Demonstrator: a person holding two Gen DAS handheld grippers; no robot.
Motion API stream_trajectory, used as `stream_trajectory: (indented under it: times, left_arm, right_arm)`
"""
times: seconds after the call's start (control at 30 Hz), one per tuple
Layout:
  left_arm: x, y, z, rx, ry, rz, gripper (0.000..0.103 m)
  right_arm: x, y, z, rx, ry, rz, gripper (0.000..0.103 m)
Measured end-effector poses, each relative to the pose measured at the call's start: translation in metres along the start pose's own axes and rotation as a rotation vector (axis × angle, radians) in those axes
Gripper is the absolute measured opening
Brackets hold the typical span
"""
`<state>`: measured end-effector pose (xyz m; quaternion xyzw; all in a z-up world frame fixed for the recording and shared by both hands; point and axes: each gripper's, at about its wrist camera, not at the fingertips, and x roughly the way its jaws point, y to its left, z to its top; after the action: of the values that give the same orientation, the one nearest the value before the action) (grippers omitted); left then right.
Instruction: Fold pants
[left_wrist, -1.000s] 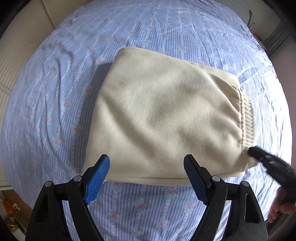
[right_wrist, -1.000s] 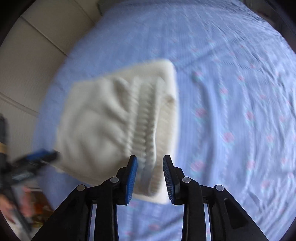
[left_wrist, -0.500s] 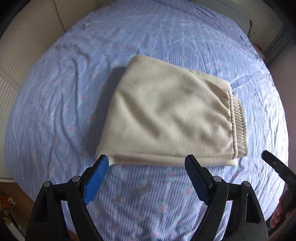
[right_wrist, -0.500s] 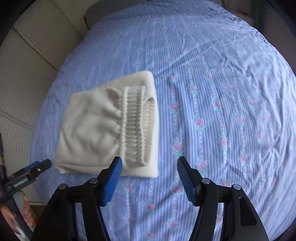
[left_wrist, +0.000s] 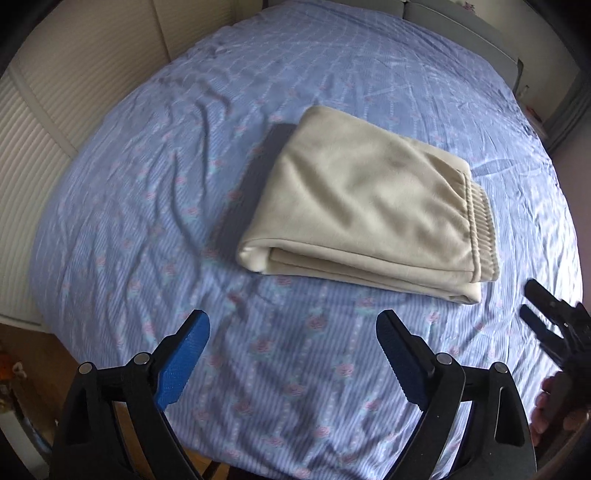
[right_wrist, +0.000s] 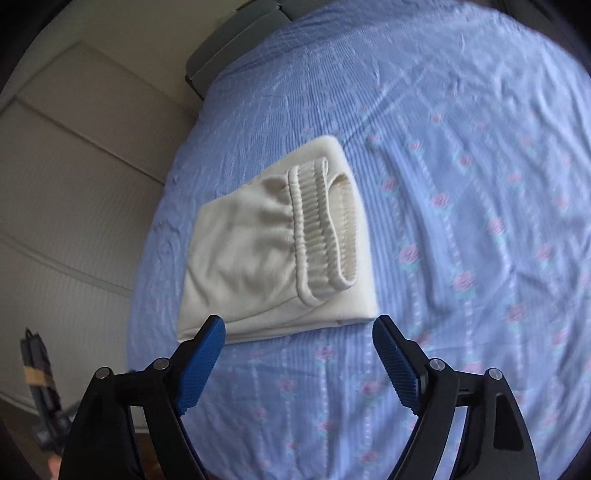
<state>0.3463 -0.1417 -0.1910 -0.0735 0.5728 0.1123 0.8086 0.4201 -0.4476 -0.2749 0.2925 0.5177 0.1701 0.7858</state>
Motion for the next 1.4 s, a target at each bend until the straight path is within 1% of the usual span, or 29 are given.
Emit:
stream_trajectory:
  times: [0.07,0.17,0.2,0.33,0.43,0.5,0.6,0.77,0.87,0.97,1.07,1.13,1.2,1.27,1.3,1.37,1.4]
  left_arm:
    - [0.005,-0.015,0.003,0.034,-0.003,0.0,0.092]
    - [0.014,-0.036,0.008,0.082,-0.001,-0.003,0.092]
    - [0.017,-0.043,0.01,0.095,0.0,-0.004,0.092]
    - [0.028,-0.062,0.013,0.13,0.003,-0.005,0.092]
    - [0.036,-0.072,0.013,0.148,0.017,-0.011,0.092]
    - [0.042,-0.076,0.013,0.159,0.021,-0.007,0.092]
    - [0.049,-0.077,0.011,0.161,0.033,-0.008,0.092]
    - [0.056,-0.073,0.008,0.151,0.046,-0.009,0.092]
    - [0.059,-0.069,0.008,0.137,0.047,-0.01,0.092]
    - [0.061,-0.065,0.006,0.118,0.052,-0.011,0.092]
    - [0.062,-0.061,0.005,0.106,0.061,-0.01,0.092]
    - [0.06,-0.06,0.004,0.108,0.058,-0.008,0.092]
    - [0.058,-0.058,0.004,0.11,0.048,-0.003,0.092]
    - [0.057,-0.054,0.006,0.107,0.043,-0.006,0.092]
    - [0.057,-0.052,0.007,0.107,0.041,-0.006,0.092]
    - [0.056,-0.047,0.009,0.11,0.026,-0.011,0.092]
    - [0.056,-0.043,0.011,0.11,0.019,-0.011,0.092]
  right_arm:
    - [0.014,-0.01,0.001,0.043,0.011,0.033,0.088]
    - [0.031,-0.024,0.006,0.08,0.012,0.052,0.096]
    - [0.035,-0.028,0.007,0.091,0.013,0.056,0.102]
    - [0.062,-0.048,0.013,0.159,0.041,0.114,0.103]
    - [0.076,-0.062,0.013,0.216,0.046,0.16,0.103]
    - [0.084,-0.069,0.011,0.251,0.052,0.206,0.103]
    - [0.092,-0.071,0.003,0.273,0.064,0.253,0.103]
    - [0.108,-0.072,-0.002,0.269,0.051,0.272,0.103]
    - [0.114,-0.074,-0.002,0.309,0.029,0.31,0.103]
    - [0.121,-0.067,-0.003,0.359,0.022,0.346,0.103]
    - [0.138,-0.064,-0.009,0.377,0.026,0.331,0.103]
    - [0.144,-0.058,-0.006,0.386,0.019,0.302,0.103]
    - [0.149,-0.056,-0.001,0.412,0.012,0.298,0.103]
    - [0.147,-0.052,0.006,0.448,0.004,0.295,0.103]
    - [0.141,-0.05,0.009,0.46,-0.018,0.306,0.102]
    - [0.129,-0.04,0.011,0.442,-0.063,0.33,0.102]
    - [0.128,-0.034,0.013,0.416,-0.068,0.303,0.101]
